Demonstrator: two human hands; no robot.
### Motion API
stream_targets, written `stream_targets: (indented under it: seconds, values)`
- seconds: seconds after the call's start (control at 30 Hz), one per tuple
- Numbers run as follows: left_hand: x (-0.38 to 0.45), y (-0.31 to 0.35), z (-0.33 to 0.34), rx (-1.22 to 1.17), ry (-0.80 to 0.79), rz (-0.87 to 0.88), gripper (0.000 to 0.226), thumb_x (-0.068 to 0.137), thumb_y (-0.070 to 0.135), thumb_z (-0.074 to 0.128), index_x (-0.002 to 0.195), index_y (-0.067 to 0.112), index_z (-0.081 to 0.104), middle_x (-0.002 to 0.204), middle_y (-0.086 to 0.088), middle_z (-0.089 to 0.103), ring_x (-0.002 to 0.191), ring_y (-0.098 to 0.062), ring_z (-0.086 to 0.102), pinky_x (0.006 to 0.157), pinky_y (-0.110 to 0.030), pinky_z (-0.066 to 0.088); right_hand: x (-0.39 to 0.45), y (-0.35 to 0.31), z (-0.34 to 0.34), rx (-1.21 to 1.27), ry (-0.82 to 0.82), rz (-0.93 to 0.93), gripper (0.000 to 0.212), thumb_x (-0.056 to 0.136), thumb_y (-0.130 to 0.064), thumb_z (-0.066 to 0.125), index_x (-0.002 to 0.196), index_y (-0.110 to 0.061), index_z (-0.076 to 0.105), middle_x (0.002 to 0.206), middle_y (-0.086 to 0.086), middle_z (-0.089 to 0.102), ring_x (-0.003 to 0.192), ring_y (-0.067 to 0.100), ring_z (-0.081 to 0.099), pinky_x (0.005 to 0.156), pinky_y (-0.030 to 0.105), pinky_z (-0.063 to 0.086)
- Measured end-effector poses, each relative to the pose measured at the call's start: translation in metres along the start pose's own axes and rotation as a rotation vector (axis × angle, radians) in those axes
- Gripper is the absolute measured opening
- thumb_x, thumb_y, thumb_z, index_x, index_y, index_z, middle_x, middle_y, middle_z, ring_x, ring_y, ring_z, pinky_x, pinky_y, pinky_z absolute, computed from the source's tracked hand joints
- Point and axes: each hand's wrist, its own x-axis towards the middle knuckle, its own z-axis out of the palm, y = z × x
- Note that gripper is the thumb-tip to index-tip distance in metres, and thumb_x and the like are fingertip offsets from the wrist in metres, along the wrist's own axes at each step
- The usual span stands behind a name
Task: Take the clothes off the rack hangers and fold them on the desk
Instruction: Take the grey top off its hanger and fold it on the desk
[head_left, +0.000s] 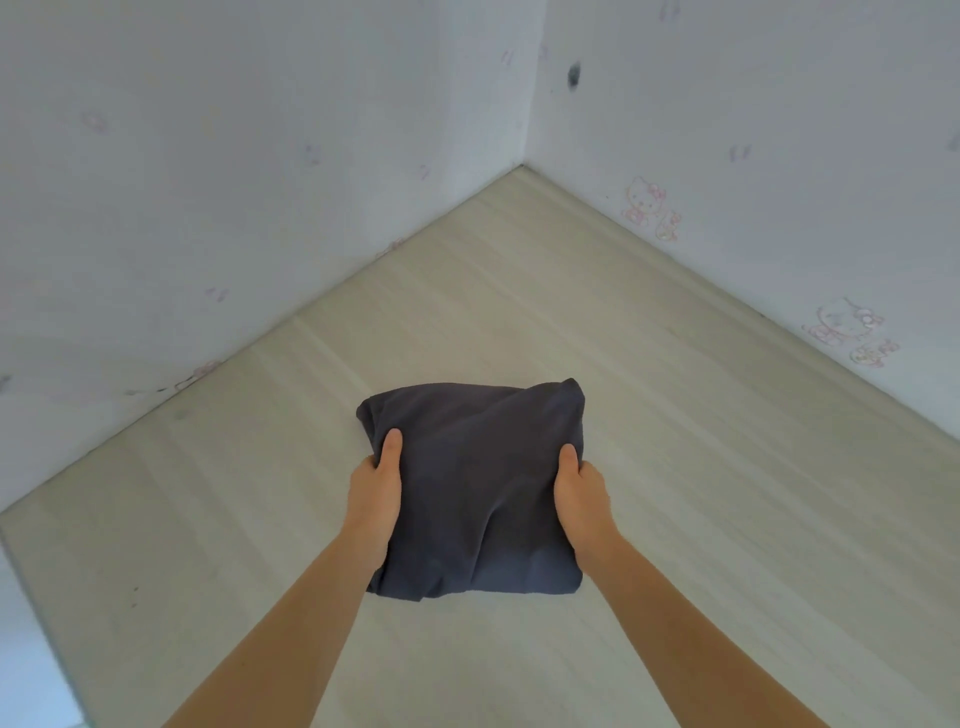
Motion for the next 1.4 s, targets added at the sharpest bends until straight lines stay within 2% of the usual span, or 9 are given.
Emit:
stream_targets:
  seconds: [0.13, 0.27, 0.5, 0.67, 0.83, 1.0, 1.2, 1.33, 1.4]
  values:
    - [-0.015, -0.005, -0.009, -0.14, -0.132, -0.171, 0.066, 0.09, 0.069, 0.039, 0.124, 0.015, 0.056, 0.099, 0.0, 0.06, 0.098, -0.027, 0.056, 0.086, -0.039, 0.043, -0.021, 0.015, -0.006, 0.196, -0.042, 0.105, 0.05, 0.1, -0.049, 0.027, 0.113, -0.013, 0.06, 0.104, 0.005, 0.066, 0.096, 0.025, 0.062, 0.089, 0.042, 0.05]
    - [-0.032, -0.019, -0.023, -0.169, -0.196, -0.201, 0.066, 0.088, 0.072, 0.041, 0.123, 0.018, 0.057, 0.105, -0.003, 0.063, 0.095, -0.028, 0.058, 0.084, -0.041, 0.045, -0.053, 0.029, -0.015, 0.281, -0.04, 0.15, 0.049, 0.1, -0.051, 0.03, 0.103, -0.015, 0.062, 0.099, 0.006, 0.068, 0.091, 0.025, 0.064, 0.081, 0.037, 0.05]
    - [-0.077, -0.038, -0.047, -0.079, -0.255, -0.04, 0.057, 0.09, 0.068, 0.042, 0.103, 0.015, 0.061, 0.097, -0.002, 0.066, 0.088, -0.025, 0.062, 0.074, -0.037, 0.049, -0.131, 0.073, -0.027, 0.453, 0.072, 0.106, 0.046, 0.099, -0.054, 0.035, 0.092, -0.017, 0.062, 0.097, 0.006, 0.069, 0.089, 0.024, 0.065, 0.069, 0.033, 0.051]
    - [-0.114, -0.051, -0.05, 0.004, -0.351, 0.037, 0.062, 0.089, 0.069, 0.043, 0.111, 0.015, 0.061, 0.104, -0.004, 0.067, 0.092, -0.028, 0.063, 0.076, -0.039, 0.051, -0.188, 0.117, -0.043, 0.6, 0.176, 0.082, 0.042, 0.099, -0.053, 0.037, 0.095, -0.023, 0.066, 0.098, 0.003, 0.072, 0.091, 0.024, 0.068, 0.079, 0.037, 0.055]
    - [-0.158, -0.069, -0.031, 0.134, -0.489, 0.082, 0.054, 0.09, 0.067, 0.044, 0.097, 0.018, 0.064, 0.102, -0.003, 0.068, 0.095, -0.027, 0.064, 0.089, -0.044, 0.051, -0.238, 0.165, -0.071, 0.73, 0.296, 0.056, 0.04, 0.1, -0.05, 0.036, 0.103, -0.024, 0.066, 0.1, -0.001, 0.072, 0.094, 0.02, 0.068, 0.081, 0.036, 0.055]
    - [-0.205, -0.096, 0.005, 0.264, -0.614, 0.189, 0.046, 0.095, 0.06, 0.042, 0.083, 0.02, 0.06, 0.089, 0.003, 0.064, 0.081, -0.016, 0.06, 0.07, -0.033, 0.046, -0.283, 0.22, -0.103, 0.828, 0.436, 0.079, 0.038, 0.1, -0.049, 0.037, 0.106, -0.026, 0.067, 0.104, -0.003, 0.072, 0.097, 0.018, 0.067, 0.084, 0.036, 0.054]
    - [-0.275, -0.156, 0.064, 0.471, -0.794, 0.19, 0.046, 0.094, 0.062, 0.04, 0.095, 0.022, 0.062, 0.093, 0.008, 0.064, 0.087, -0.015, 0.06, 0.082, -0.035, 0.044, -0.342, 0.313, -0.152, 0.947, 0.597, 0.157, 0.033, 0.101, -0.048, 0.037, 0.095, -0.029, 0.063, 0.101, -0.003, 0.069, 0.095, 0.017, 0.064, 0.077, 0.034, 0.051]
    - [-0.317, -0.203, 0.099, 0.574, -0.898, 0.121, 0.048, 0.092, 0.065, 0.044, 0.113, 0.024, 0.06, 0.1, 0.007, 0.064, 0.101, -0.022, 0.059, 0.096, -0.04, 0.045, -0.377, 0.379, -0.177, 1.026, 0.687, 0.235, 0.036, 0.1, -0.049, 0.039, 0.113, -0.025, 0.062, 0.106, -0.004, 0.068, 0.098, 0.016, 0.063, 0.083, 0.034, 0.048]
    - [-0.346, -0.231, 0.117, 0.641, -0.965, 0.088, 0.051, 0.091, 0.066, 0.045, 0.116, 0.023, 0.06, 0.108, 0.003, 0.065, 0.105, -0.024, 0.06, 0.101, -0.044, 0.045, -0.396, 0.416, -0.192, 1.082, 0.723, 0.263, 0.035, 0.099, -0.05, 0.042, 0.109, -0.026, 0.064, 0.107, -0.004, 0.069, 0.1, 0.017, 0.063, 0.085, 0.035, 0.048]
